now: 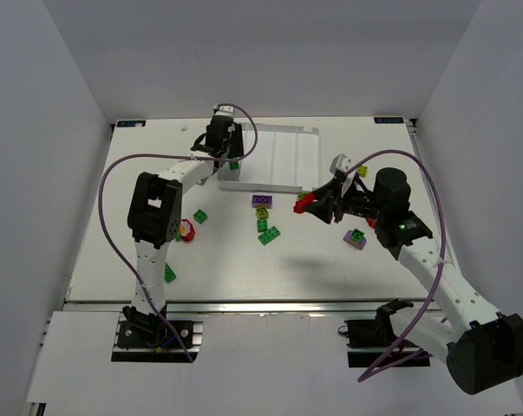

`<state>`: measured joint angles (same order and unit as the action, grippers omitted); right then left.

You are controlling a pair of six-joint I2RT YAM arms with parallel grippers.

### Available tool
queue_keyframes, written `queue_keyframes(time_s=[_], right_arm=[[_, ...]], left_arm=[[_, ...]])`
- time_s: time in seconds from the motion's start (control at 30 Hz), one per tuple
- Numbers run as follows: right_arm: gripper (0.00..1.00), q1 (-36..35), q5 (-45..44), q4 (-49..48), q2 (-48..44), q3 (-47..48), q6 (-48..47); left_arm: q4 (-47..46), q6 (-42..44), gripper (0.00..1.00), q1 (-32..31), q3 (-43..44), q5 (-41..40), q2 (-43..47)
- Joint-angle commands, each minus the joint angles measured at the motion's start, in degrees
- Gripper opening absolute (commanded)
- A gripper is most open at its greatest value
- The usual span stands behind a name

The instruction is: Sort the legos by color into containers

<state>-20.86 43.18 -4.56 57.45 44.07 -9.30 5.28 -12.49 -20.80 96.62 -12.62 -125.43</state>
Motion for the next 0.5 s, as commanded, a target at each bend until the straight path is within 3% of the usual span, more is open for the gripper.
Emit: queue_keyframes(time_s=[0.0,0.17,0.27,0.33,0.4,0.43,0.47], right_arm=[[0.00,0.03,-1.25,-2.12,-0.41,-0.04,-1.07],[0.00,-0.05,-2.66,-1.33,1.61,0.92,-1.69],[0.00,-1.72,-8.00,-0.46,5.03,2.41,-1.60],[0.00,-3.12,-13.28,0.16,9.24,5.31,-2.21],[0.00,-4.80,-16.18,0.43,15.02,9.25,-3.35],[0.00,-5.15,-16.98,0.86,17.23,11.02,-4.14],[0.00,-5.50,-17.33,1.47,19.52,13.12,-4.76]], left_arm=[[2.01,0.89,0.70,-0.03,2.35,0.92,4.12],[5.34,-0.68,0.72,-0.03,-0.72,8.91,10.63],[10.61,-2.27,0.72,-0.03,-1.95,12.53,15.72],[10.55,-2.54,0.77,-0.03,-8.08,16.05,22.46],[4.41,-4.47,0.79,0.05,-15.46,16.31,28.71],[1.17,-5.17,0.81,0.05,-24.02,16.14,32.05],[-6.43,-6.48,0.81,0.05,-28.28,16.57,38.09]])
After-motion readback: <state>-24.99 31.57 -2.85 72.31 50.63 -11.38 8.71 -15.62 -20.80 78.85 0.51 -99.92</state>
